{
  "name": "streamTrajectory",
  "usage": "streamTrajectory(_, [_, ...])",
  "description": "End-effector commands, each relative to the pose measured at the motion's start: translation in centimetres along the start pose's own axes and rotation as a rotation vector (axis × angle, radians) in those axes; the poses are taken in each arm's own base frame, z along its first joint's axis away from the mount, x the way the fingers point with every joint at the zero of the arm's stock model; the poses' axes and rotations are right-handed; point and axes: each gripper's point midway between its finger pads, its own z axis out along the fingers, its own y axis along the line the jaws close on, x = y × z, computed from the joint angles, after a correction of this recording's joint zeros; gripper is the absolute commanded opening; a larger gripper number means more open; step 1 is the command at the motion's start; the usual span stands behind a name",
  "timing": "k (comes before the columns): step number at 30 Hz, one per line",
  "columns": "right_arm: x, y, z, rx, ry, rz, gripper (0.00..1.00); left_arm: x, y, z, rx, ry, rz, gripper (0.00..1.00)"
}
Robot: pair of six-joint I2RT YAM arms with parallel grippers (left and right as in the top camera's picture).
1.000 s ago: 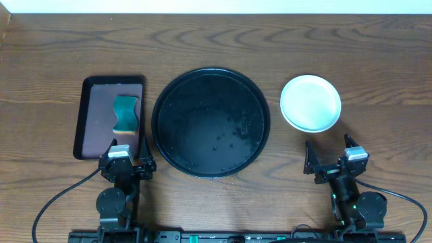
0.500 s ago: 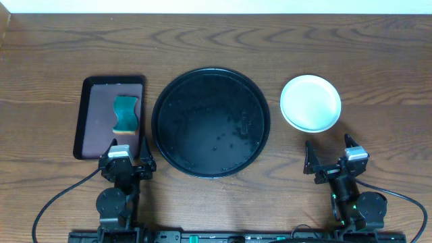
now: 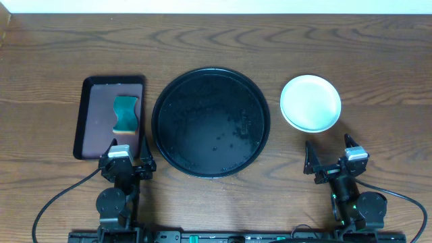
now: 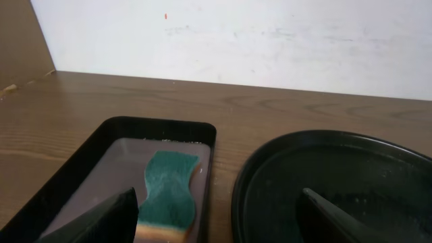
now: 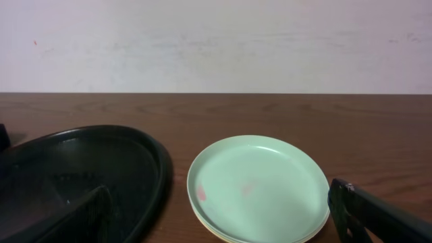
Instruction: Clean dirty plates on tray and stack at the side
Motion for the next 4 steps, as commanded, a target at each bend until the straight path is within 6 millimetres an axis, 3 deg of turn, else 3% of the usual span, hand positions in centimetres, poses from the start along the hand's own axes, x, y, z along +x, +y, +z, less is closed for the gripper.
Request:
streamTrajectory(1, [0.03,0.19,-0.02,-0.009,-0.001,0.012,0.99,1.76,0.00,0.25,0.003,0.039,0.020,0.75])
streamTrajectory(4, [0.03,0.19,-0.02,-0.009,-0.001,0.012,0.99,1.76,0.00,0.25,0.003,0.039,0.020,0.75])
